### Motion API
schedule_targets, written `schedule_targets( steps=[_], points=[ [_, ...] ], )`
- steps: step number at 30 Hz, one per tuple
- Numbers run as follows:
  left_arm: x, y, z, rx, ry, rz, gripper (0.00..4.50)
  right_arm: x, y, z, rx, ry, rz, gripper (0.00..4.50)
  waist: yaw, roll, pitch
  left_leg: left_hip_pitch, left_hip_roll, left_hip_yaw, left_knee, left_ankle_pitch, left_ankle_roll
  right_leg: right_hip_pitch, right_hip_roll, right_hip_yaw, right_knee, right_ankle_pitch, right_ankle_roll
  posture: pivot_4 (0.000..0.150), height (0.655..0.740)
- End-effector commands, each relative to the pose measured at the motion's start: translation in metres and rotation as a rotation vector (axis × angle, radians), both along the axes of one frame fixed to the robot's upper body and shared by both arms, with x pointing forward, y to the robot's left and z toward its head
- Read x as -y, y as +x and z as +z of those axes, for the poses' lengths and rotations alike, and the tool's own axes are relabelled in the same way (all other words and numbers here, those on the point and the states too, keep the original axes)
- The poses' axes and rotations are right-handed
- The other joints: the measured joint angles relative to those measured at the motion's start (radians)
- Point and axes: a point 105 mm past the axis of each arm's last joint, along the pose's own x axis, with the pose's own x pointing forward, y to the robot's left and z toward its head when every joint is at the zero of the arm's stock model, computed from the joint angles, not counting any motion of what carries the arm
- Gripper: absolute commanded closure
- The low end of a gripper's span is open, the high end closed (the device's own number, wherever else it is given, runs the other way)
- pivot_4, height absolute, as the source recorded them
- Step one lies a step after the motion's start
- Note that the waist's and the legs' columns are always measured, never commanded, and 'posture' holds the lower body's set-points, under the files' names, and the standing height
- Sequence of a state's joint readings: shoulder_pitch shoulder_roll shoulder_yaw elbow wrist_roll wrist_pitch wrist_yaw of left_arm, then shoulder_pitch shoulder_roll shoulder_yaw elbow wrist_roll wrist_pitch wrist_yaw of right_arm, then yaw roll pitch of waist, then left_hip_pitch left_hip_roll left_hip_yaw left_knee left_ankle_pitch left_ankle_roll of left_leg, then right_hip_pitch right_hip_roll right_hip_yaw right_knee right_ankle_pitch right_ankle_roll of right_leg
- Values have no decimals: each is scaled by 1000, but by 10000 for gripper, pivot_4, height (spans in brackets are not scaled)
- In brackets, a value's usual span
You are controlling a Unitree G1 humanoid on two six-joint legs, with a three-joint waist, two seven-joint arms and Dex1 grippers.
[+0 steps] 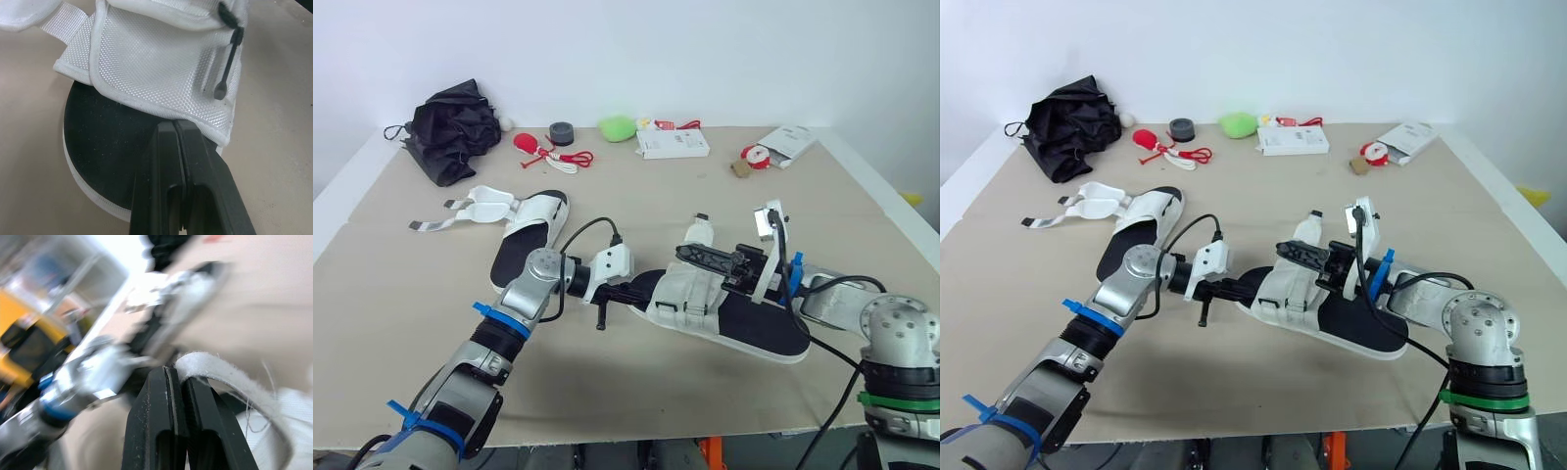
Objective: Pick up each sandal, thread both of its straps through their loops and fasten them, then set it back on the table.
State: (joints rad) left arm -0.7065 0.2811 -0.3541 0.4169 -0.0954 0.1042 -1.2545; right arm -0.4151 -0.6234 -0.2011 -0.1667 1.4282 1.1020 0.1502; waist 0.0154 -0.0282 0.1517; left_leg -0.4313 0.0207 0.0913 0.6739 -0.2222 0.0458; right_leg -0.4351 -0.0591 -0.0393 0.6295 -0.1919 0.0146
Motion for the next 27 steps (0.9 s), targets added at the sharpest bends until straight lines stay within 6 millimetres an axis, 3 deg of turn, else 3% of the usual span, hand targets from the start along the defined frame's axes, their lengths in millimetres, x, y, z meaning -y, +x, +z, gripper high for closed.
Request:
schedule_targets(
  steps=[1, 3, 4, 7, 9, 11, 17, 23, 25, 27],
  points=[
    [-1, -6, -23, -50, 79, -9, 45000, 11, 9, 16, 58, 23, -73, 40988, 0, 0, 0, 0, 0, 0, 0, 0, 0, 0, 0, 0, 0, 0, 0, 1500, 7400],
    [-1, -6, -23, -50, 79, -9, 45000, 14, 11, 13, 37, 45, -96, 32500, 0, 0, 0, 0, 0, 0, 0, 0, 1, 0, 0, 0, 0, 0, 1, 1500, 7400],
    [-1, -6, -23, -50, 79, -9, 45000, 14, 12, 12, 33, 49, -102, 30808, 0, 0, 0, 0, 0, 0, 0, 1, 1, 0, 0, 0, 0, 1, 1, 1500, 7400],
    [-1, -6, -23, -50, 79, -9, 45000, 14, 12, 13, 31, 51, -104, 16410, 0, 0, 0, 0, 0, 0, 0, 1, 1, 0, 0, 0, 0, 1, 1, 1500, 7400],
    [-1, -6, -23, -50, 79, -9, 45000, 14, 12, 13, 30, 51, -105, 9655, 0, 0, 0, 0, 0, 0, 0, 1, 1, 0, 0, 0, 0, 0, 1, 1500, 7400],
    [-3, -6, -23, -52, 81, -5, 45000, 29, 20, 4, -11, 85, -178, 766, 0, 0, 0, 0, 0, 0, 0, 1, 1, 0, 0, 0, 0, 0, 1, 1500, 7400],
    [-3, -7, -24, -54, 82, -8, 45000, 31, 21, 5, -10, 103, -176, 766, -2, 0, 0, 0, 0, 0, 0, 1, 1, 0, 1, 0, 0, 1, 1, 1500, 7400],
    [-2, -9, -26, -61, 82, -15, 45000, 40, 22, 41, 112, 115, -139, 766, -3, 1, 0, 0, 0, 0, 0, 1, 1, 0, 1, 0, 0, 1, 1, 1500, 7400],
    [-1, -10, -26, -62, 81, -17, 45000, 31, 1, 60, 159, 149, 0, 766, -1, 1, 0, 0, 0, 1, 0, 1, 1, 0, 1, 0, 0, 1, 1, 1500, 7400],
    [-1, -10, -26, -62, 80, -18, 45000, 17, -27, 64, 160, 144, 172, 766, -1, 0, 0, 0, 0, 0, -1, 1, 1, 0, 1, 0, -1, 0, 1, 1500, 7400]
  ],
)
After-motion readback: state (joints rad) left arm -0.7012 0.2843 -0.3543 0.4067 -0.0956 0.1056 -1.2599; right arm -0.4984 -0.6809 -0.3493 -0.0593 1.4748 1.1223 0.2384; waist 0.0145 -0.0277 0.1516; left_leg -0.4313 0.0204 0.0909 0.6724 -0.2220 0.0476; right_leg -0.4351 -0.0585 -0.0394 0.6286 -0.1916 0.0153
